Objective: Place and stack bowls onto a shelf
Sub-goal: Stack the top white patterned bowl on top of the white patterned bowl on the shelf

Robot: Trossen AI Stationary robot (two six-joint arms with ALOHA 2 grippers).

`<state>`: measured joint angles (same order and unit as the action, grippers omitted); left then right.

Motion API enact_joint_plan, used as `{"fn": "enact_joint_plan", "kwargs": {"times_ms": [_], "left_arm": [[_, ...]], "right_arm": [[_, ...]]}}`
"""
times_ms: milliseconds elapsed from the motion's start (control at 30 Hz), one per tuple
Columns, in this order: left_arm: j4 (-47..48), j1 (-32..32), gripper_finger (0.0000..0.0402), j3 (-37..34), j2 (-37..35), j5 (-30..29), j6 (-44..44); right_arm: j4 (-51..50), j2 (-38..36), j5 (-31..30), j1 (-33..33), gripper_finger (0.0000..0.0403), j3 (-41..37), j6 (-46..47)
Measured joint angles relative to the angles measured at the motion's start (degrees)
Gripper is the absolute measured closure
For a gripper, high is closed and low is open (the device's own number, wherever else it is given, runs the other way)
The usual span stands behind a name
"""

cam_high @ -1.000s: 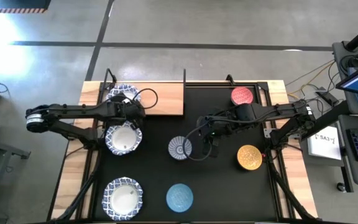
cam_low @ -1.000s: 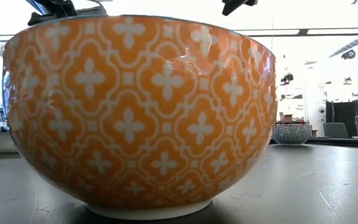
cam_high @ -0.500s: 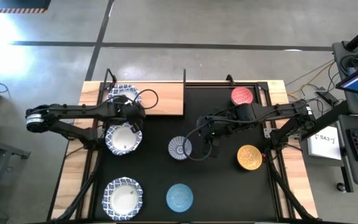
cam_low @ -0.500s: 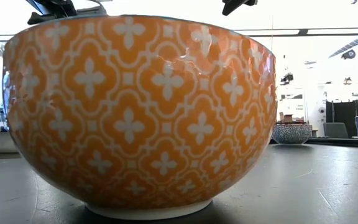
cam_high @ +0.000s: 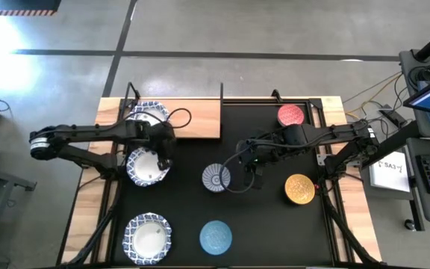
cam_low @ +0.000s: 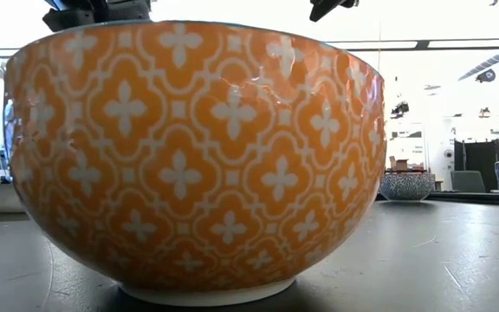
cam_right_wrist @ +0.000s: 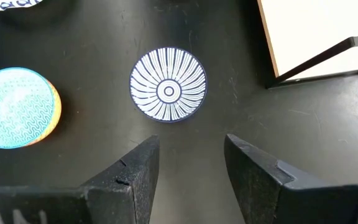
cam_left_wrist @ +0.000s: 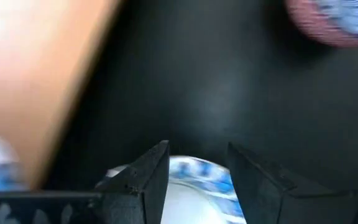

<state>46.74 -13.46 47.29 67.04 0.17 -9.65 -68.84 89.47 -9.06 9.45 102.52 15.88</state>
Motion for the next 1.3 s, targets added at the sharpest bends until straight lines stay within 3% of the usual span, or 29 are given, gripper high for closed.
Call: {"fn": "enact_joint_plan", "kwargs": {"times_ms": [100,467,700,1300], "left_arm": [[2.13,0.67,0.0255,-0.07,-0.08,4.19,-4.80],[10.26,12.47,0.0255,-1.28,0.24,5.39,-22.95],[9.21,20.61,0.0255,-3.69,1.41,-0.82,-31.79],[7.80,24.45,0.0255,-7.58,5.65,-4.23,-29.31]], "right_arm": [[-0.16,0.00,0.00,0.00,0.0234,0.00,0.00],[-1.42,0.00,0.00,0.00,0.0234,0.00,-3.04],[-1.40,0.00,0.00,0.00,0.0234,0.00,-2.99],[-1.12,0.00,-0.02,0.02,0.0234,-0.27,7.94]]}}
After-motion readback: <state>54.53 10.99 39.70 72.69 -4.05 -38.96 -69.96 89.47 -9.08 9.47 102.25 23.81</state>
